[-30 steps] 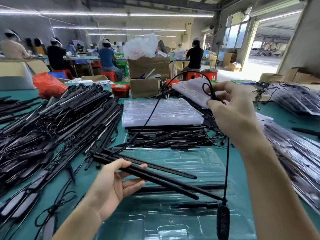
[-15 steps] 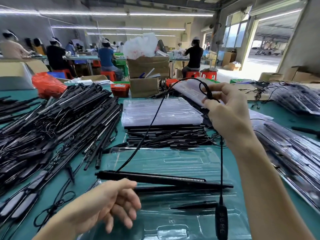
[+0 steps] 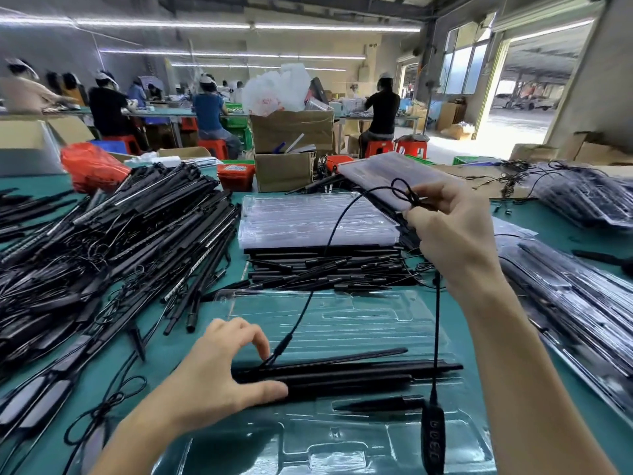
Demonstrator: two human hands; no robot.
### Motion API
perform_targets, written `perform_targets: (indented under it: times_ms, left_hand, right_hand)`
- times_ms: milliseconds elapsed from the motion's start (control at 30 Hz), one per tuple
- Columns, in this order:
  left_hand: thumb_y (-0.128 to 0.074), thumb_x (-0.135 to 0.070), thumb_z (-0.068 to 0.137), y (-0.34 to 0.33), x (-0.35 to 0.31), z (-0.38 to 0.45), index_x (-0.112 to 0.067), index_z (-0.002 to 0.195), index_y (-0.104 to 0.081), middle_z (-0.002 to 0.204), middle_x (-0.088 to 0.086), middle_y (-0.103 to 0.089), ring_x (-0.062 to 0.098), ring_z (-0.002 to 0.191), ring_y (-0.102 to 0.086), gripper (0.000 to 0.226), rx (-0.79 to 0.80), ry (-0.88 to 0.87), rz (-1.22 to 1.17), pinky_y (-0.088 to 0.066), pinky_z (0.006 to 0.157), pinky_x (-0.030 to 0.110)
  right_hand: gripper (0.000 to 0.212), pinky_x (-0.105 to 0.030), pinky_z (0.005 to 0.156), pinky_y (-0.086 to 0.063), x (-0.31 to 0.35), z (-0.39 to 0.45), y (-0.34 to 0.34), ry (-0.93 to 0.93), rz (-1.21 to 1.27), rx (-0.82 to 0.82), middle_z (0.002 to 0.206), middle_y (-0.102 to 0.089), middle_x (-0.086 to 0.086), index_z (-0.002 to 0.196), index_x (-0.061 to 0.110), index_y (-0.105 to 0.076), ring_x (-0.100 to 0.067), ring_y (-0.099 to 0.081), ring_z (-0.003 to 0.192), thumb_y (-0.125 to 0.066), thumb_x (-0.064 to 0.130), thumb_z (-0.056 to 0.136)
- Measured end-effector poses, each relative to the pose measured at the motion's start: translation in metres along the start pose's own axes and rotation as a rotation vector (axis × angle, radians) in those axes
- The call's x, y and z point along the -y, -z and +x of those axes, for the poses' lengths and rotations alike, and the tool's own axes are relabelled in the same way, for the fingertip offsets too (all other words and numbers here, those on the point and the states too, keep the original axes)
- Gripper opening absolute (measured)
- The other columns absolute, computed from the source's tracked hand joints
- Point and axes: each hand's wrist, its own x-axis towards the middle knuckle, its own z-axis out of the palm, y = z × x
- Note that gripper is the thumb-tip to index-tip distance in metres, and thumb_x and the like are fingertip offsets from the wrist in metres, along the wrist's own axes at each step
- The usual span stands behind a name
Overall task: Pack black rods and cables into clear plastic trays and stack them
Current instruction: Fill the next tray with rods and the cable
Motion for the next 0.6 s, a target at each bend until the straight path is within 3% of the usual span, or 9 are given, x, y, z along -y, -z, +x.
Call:
perform_targets:
  times_ms: [67,233,367,600]
  left_hand:
    - [-0.073,-0.076,0.058,-0.0026,0.0053,-0.0011,-0.047,0.101,-0.053,0.112,-0.036,-0.046,-0.006,0.114,-0.039,0.055,0.065,0.017,0.038,-0.033,0.099,0.02]
    - [-0.085,-0.049,0.072,-0.0051,0.007,-0.0053,-0.047,0.104,-0.054,0.115,-0.022,-0.054,-0.006,0.121,-0.042,0.045,0.018,-0.051,-0.028,-0.034,0.101,0.018]
    - [-0.082,-0.045,0.078,-0.008,0.0057,-0.0077,-0.039,0.078,-0.061,0.117,-0.027,-0.055,0.002,0.119,-0.043,0.022,0.02,-0.179,0.067,-0.034,0.097,0.012]
    - [-0.08,-0.023,0.085,-0.0083,0.0053,-0.0097,-0.031,0.079,-0.06,0.106,-0.02,-0.056,0.008,0.108,-0.048,0.022,0.006,-0.164,-0.001,-0.035,0.094,0.014]
  right_hand:
    - [0.025,-0.027,0.066,-0.051,-0.0005,-0.0009,0.0011,0.033,-0.025,-0.017,0.086,-0.072,0.003,0.093,0.029,-0.07,-0.009,-0.066,0.077,-0.062,0.009,0.079]
    - [0.026,-0.044,0.082,-0.06,0.0015,-0.0016,-0.0006,0.076,-0.058,-0.052,0.09,-0.073,0.004,0.101,0.022,-0.073,-0.015,-0.069,0.089,-0.064,0.006,0.082]
    - [0.027,-0.041,0.083,-0.06,0.0028,-0.0032,-0.0014,0.087,-0.059,-0.055,0.09,-0.073,0.003,0.102,0.019,-0.073,-0.015,-0.069,0.089,-0.062,0.008,0.08]
    - [0.024,-0.035,0.074,-0.058,0.005,-0.0056,-0.0012,0.075,-0.018,-0.022,0.088,-0.073,0.002,0.091,0.03,-0.07,-0.013,-0.067,0.081,-0.062,0.011,0.079]
